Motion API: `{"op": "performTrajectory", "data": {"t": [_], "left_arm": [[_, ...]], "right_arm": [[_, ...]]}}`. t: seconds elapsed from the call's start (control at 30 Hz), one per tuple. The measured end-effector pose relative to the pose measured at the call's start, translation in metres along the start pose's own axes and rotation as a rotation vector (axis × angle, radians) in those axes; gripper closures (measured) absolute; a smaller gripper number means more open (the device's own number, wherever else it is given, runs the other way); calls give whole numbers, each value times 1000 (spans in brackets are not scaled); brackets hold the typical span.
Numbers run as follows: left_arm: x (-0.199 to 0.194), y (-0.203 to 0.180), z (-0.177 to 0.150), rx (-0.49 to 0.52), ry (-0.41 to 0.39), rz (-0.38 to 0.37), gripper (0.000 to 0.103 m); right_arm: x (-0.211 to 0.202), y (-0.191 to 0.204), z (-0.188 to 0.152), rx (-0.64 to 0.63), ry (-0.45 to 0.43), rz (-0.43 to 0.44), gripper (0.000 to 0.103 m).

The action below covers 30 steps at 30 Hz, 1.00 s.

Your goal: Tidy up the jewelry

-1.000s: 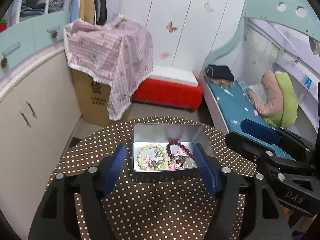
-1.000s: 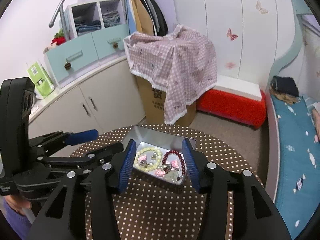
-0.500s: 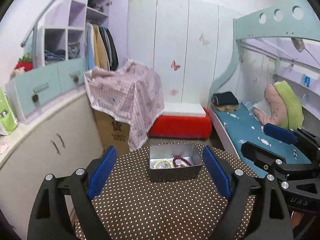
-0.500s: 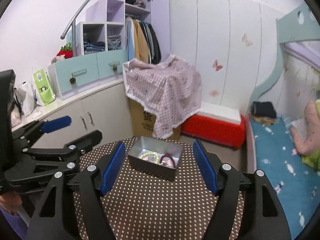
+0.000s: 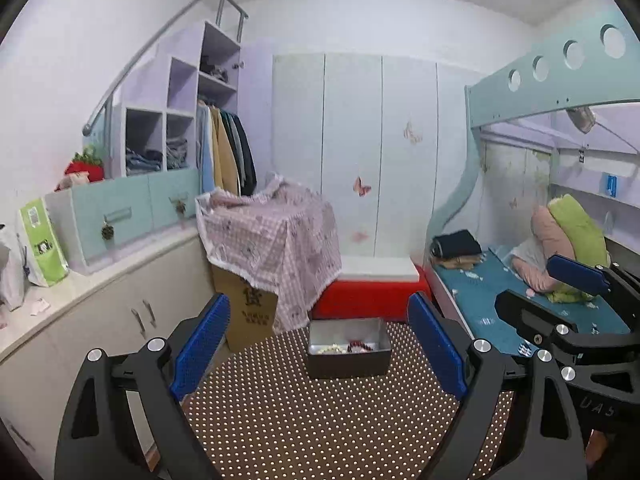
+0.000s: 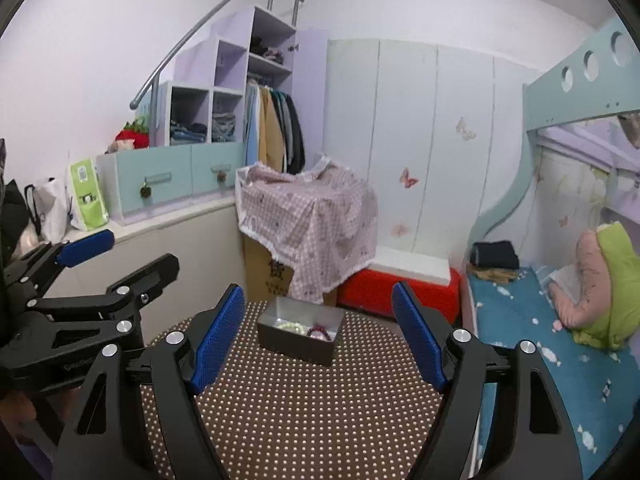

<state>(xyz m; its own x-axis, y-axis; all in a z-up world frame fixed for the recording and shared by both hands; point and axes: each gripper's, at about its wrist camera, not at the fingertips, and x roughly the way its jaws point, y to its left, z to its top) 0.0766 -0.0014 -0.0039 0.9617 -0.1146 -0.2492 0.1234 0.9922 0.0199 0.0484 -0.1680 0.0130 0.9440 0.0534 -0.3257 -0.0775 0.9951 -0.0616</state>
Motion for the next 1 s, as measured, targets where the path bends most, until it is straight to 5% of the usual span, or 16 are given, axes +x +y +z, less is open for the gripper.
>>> {"op": "performTrajectory", "data": {"t": [0.33, 1.0], "left_arm": [[-38, -5, -1, 0, -101, 21, 15], [-46, -9, -3, 4, -128, 27, 15]], "right_arm": [[-36, 5, 0, 14, -75, -23, 20], [-39, 6, 2, 19, -84, -31, 19]]}}
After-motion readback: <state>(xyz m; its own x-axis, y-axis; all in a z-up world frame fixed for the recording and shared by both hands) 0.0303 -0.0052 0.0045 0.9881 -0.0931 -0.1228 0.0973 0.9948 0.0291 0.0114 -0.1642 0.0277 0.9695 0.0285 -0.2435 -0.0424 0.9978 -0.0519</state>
